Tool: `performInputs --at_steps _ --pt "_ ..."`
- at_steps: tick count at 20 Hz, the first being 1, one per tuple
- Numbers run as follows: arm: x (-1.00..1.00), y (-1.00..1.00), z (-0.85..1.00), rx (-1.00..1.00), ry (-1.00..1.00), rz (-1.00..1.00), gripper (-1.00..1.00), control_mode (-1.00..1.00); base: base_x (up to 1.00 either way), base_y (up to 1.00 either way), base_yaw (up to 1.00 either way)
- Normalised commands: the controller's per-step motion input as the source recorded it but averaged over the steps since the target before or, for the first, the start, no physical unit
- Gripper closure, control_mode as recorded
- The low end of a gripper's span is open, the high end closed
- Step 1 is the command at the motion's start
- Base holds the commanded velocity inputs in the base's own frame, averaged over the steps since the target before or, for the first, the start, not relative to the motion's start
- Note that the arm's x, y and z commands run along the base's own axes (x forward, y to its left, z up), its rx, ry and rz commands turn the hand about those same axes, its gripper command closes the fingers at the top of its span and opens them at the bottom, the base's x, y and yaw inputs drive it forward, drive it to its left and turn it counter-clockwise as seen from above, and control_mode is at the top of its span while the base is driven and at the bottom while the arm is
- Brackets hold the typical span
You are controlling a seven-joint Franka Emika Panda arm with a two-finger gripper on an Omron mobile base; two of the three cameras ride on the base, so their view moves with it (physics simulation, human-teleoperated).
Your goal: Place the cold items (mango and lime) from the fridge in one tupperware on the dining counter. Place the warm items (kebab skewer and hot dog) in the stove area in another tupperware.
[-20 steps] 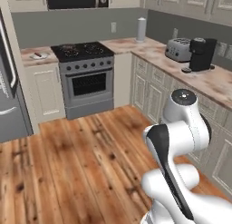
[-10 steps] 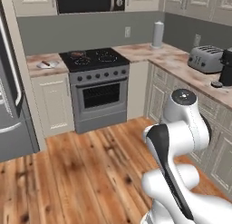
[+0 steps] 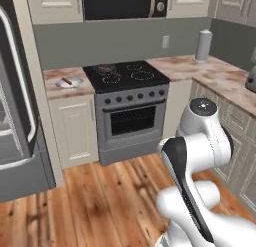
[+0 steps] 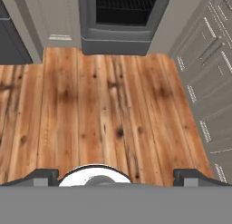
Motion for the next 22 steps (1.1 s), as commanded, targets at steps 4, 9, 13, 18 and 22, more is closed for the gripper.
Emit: performInputs --at_steps 4,9,13,18,22 --pt "0.00 0.00 0.00 0.00 0.00 0.00 -1.00 1.00 1.00 0.00 0.15" --pt "0.00 0.00 0.00 0.00 0.00 0.00 -1.00 1.00 1.00 0.00 0.15" --pt "0.00 0.00 0.00 0.00 0.00 0.00 -1.00 1.00 1.00 0.00 0.15" --pt "0.00 0.00 0.00 0.00 0.00 0.00 -1.00 1.00 1.00 0.00 0.11" --pt "0.00 0.00 0.00 0.00 0.00 0.00 -1.00 1.00 0.91 0.00 0.08"
